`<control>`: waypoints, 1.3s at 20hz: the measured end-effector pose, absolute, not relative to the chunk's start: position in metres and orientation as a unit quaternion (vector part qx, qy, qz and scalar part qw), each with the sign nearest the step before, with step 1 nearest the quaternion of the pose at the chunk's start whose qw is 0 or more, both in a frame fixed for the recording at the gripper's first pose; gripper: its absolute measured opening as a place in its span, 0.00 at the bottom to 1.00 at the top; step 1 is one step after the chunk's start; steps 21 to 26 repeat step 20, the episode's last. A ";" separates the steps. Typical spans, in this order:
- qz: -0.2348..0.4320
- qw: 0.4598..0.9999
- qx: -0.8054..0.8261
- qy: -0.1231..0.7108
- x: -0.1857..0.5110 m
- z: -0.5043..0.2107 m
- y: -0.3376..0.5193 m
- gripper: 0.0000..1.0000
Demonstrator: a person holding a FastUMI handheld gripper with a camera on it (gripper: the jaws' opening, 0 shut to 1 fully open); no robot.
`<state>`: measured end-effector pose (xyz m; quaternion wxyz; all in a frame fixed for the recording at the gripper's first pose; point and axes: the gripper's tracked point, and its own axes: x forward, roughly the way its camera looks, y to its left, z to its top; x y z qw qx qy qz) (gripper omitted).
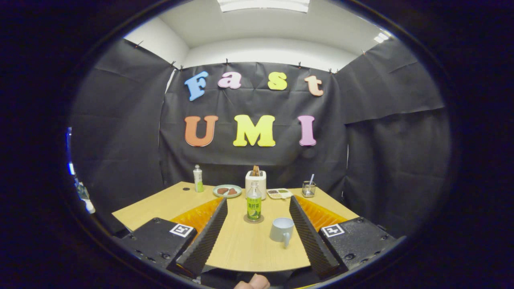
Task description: Take the bottle from table, then pour the juice into the cup, finally place the bottle on the coaster
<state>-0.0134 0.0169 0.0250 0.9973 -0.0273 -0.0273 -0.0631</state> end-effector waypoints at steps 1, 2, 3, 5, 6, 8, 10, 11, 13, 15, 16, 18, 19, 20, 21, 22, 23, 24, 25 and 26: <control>-0.066 0.997 -0.029 -0.034 -0.019 0.026 0.016 1.00; -0.071 0.996 -0.030 -0.039 -0.025 0.026 0.014 1.00; -0.076 0.996 -0.029 -0.039 -0.031 0.024 0.013 1.00; -0.073 0.996 -0.028 -0.040 -0.037 0.020 0.016 1.00; -0.071 0.996 -0.029 -0.041 -0.039 0.018 0.017 1.00; -0.075 0.996 -0.031 -0.038 -0.042 0.013 0.015 1.00; -0.080 0.996 -0.028 -0.036 -0.044 0.007 0.013 1.00; -0.082 0.996 -0.024 -0.034 -0.044 0.005 0.014 1.00; -0.085 0.996 -0.020 -0.030 -0.042 0.001 0.015 1.00; -0.086 0.995 -0.027 -0.031 -0.041 -0.003 0.021 1.00; -0.085 0.995 -0.031 -0.031 -0.040 -0.004 0.024 1.00; -0.083 0.995 -0.038 -0.029 -0.039 -0.008 0.032 1.00; -0.079 0.996 -0.038 -0.029 -0.038 -0.009 0.036 1.00; -0.079 0.996 -0.039 -0.030 -0.036 -0.009 0.038 1.00; -0.079 0.996 -0.039 -0.030 -0.036 -0.009 0.038 1.00; -0.079 0.996 -0.039 -0.030 -0.036 -0.009 0.038 1.00; -0.079 0.996 -0.039 -0.030 -0.036 -0.009 0.038 1.00; -0.079 0.996 -0.039 -0.030 -0.036 -0.009 0.038 1.00; -0.079 0.996 -0.039 -0.030 -0.036 -0.009 0.038 1.00; -0.079 0.996 -0.039 -0.030 -0.036 -0.009 0.038 1.00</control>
